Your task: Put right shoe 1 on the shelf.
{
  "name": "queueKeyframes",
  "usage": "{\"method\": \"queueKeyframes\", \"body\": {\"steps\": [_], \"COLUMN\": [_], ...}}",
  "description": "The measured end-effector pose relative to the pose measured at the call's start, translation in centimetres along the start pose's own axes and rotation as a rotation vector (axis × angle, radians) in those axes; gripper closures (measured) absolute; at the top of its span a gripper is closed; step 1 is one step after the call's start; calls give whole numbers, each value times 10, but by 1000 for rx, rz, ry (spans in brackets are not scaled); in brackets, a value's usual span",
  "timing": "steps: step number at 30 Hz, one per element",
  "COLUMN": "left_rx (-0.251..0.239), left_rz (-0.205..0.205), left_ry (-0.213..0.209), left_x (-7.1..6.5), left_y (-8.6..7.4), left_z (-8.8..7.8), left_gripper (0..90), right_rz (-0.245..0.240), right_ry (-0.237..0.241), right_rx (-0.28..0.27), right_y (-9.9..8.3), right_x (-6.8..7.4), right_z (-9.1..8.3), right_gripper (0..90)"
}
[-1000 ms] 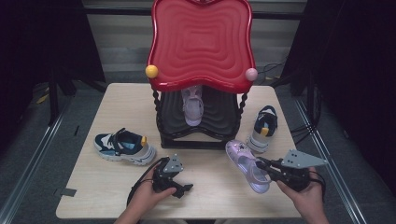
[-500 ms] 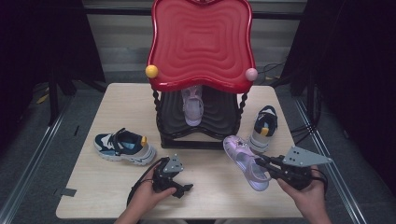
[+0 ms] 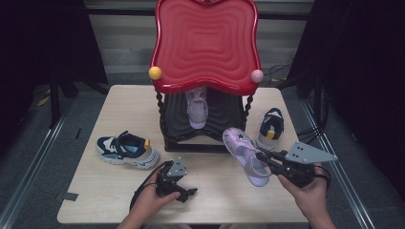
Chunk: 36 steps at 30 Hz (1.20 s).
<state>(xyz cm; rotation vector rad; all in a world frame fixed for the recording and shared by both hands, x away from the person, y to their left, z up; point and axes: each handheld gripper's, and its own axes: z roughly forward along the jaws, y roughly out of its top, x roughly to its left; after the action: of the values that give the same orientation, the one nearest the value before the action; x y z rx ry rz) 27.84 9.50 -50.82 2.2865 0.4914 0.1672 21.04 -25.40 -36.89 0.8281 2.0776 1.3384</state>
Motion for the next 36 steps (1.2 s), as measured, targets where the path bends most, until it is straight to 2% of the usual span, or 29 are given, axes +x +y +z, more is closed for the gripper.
{"method": "queueKeyframes", "body": {"steps": [18, 23, 27, 36], "left_rx": [-6, -6, -6, -7], "left_rz": [-10, -10, -10, -10], "left_ry": [2, 2, 2, 3], "left_x": [-1, -1, -1, -1], "left_y": [0, 0, 0, 0], "left_z": [0, 0, 0, 0], "left_gripper": [127, 127, 127, 127], "right_rz": [3, -3, -30, -26], "right_ry": [-92, -131, -177, -211], "right_rx": [-44, -54, -59, -64], "right_y": [18, 23, 26, 32], "right_x": [-1, -1, 1, 2], "right_z": [25, 30, 34, 48], "right_gripper": [848, 848, 848, 848]}}
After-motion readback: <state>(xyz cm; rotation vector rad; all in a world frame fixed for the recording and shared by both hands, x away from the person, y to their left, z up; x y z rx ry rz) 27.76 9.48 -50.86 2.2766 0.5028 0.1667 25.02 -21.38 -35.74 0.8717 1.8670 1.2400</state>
